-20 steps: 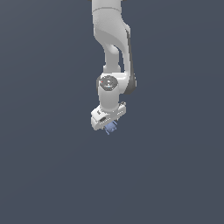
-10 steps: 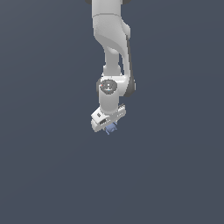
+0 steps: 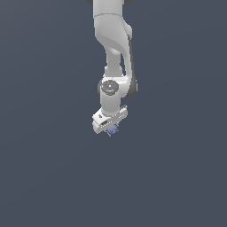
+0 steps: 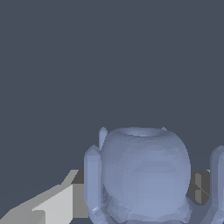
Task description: Pick up the object and move it to a goal position.
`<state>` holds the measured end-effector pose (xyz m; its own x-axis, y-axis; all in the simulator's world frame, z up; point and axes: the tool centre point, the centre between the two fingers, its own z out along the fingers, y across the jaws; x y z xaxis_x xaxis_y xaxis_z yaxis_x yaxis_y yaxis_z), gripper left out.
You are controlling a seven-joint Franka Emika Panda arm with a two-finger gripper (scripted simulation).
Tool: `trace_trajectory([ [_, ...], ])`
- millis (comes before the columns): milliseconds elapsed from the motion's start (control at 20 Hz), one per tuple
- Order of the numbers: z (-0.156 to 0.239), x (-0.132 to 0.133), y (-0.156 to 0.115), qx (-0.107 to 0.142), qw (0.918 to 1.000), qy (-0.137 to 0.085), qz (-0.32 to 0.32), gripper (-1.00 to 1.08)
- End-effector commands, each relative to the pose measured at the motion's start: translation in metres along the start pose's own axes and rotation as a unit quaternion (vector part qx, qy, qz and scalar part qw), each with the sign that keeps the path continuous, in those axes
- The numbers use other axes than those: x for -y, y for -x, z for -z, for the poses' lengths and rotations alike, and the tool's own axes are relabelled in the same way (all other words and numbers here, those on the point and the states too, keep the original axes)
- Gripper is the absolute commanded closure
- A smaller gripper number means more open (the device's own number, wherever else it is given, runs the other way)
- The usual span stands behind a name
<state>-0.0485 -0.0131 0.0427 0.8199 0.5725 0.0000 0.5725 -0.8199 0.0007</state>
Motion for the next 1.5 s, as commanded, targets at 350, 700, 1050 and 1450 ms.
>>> trace_trajectory([
  [350, 0.025, 0.014, 0.002, 0.000, 1.0000, 0.000, 0.000, 1.08],
  [700, 0.068, 0.038, 0.005, 0.000, 1.0000, 0.000, 0.000, 1.08],
  [1050, 0.129, 0.071, 0.009, 0.000, 1.0000, 0.001, 0.001, 1.08],
  [1450, 0.186, 0.102, 0.011, 0.000, 1.0000, 0.000, 0.001, 1.08],
])
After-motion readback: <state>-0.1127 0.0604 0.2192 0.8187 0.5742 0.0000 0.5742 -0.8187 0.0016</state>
